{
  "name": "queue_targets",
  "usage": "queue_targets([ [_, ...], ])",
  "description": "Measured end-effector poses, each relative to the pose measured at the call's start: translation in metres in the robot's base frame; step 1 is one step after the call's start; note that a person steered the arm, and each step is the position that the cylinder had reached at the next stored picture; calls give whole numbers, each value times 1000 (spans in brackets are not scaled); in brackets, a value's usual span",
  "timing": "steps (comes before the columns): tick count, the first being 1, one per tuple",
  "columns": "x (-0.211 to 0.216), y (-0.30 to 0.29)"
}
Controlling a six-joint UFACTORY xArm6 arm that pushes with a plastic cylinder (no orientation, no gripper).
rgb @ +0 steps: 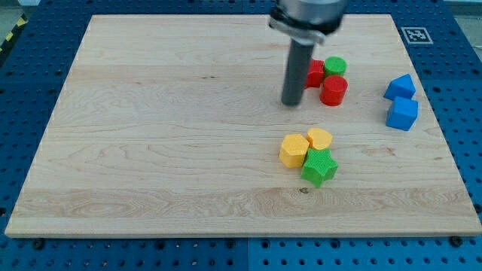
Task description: Push the green circle into the red circle
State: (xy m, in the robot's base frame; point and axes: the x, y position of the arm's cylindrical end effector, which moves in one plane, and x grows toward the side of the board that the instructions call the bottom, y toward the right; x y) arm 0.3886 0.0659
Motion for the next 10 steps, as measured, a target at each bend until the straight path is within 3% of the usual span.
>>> queue_targets([
  [1,-68,-22],
  [2,-106,-5],
  [3,-107,43],
  [6,-69,69],
  [8,-73,114],
  [10,-53,99],
])
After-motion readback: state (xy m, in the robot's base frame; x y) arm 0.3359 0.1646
